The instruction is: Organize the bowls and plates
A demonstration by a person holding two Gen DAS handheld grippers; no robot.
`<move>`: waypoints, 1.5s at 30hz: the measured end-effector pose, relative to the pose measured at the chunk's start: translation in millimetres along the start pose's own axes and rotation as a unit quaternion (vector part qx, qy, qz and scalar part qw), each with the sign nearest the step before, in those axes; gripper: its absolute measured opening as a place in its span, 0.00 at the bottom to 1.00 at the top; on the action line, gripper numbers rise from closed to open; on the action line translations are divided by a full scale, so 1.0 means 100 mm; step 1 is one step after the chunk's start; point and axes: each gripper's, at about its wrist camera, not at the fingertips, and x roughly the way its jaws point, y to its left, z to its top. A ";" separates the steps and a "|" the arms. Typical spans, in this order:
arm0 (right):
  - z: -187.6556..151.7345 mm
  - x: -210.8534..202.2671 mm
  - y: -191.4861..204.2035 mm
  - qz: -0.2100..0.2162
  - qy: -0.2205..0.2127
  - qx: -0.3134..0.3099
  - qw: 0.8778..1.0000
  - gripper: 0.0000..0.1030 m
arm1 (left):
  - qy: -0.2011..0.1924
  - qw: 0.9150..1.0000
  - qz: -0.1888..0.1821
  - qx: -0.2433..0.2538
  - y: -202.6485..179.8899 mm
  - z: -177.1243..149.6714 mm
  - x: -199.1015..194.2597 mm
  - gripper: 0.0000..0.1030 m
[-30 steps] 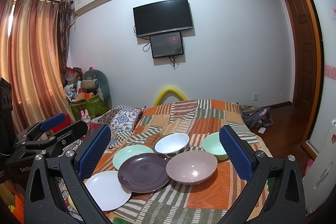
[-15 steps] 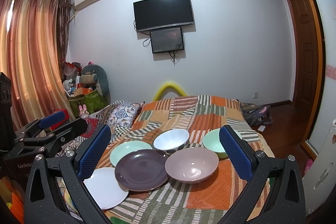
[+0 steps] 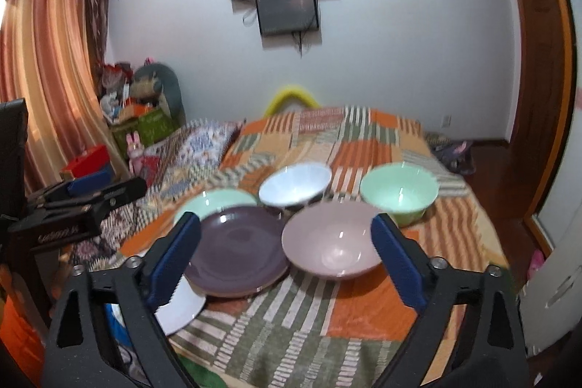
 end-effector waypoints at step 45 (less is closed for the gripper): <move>-0.48 1.58 -0.01 0.016 0.239 0.041 0.970 0.25 | 0.193 0.977 -0.059 -0.065 0.92 -0.45 1.87 0.19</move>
